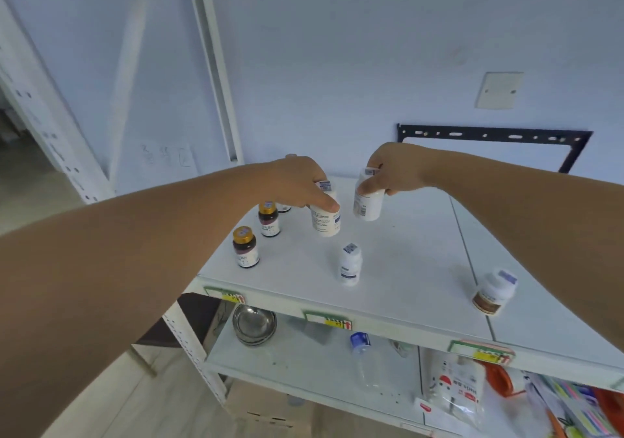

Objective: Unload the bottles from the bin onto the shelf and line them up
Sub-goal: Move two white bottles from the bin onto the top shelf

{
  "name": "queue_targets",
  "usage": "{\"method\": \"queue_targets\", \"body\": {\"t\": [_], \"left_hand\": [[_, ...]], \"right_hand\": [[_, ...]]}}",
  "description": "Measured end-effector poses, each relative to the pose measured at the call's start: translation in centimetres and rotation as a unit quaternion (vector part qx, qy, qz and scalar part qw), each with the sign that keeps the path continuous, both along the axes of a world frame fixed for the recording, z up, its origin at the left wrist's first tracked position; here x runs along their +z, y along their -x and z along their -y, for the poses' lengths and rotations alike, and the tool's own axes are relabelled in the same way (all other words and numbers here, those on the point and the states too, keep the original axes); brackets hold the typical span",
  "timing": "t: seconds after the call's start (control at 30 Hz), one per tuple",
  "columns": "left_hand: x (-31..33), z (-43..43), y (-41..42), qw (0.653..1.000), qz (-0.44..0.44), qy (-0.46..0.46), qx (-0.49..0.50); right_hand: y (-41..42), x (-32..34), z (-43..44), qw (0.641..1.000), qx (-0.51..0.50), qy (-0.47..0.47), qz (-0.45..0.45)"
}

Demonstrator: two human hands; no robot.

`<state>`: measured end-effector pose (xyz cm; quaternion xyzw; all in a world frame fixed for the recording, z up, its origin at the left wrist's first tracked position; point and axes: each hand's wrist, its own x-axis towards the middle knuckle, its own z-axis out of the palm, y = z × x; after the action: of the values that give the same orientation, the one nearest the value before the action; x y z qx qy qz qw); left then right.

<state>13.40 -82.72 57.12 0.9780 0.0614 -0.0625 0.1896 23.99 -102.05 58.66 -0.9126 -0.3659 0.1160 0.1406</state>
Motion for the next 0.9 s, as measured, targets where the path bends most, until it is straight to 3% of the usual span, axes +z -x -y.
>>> {"method": "queue_targets", "body": {"t": [0.2,0.5,0.73,0.9], "left_hand": [[-5.7,-0.2,-7.2,1.000,0.001,0.010,0.002],[-12.2,0.3,-12.6,0.993,-0.086,0.017,-0.082],[-11.5,-2.3,-14.7,0.975,-0.149,-0.022,-0.166],[-7.6,-3.5,-16.8,0.971,-0.092,-0.033,-0.220]], "right_hand": [[-7.9,-5.6,-3.1,0.999,-0.039,0.011,-0.032],[-12.9,-12.8,-6.1,0.996,-0.057,0.036,-0.061],[-12.4,-13.6,-6.6,0.989,-0.116,0.075,-0.056],[-10.8,-10.8,-4.0,0.977,-0.201,0.069,-0.025]]}}
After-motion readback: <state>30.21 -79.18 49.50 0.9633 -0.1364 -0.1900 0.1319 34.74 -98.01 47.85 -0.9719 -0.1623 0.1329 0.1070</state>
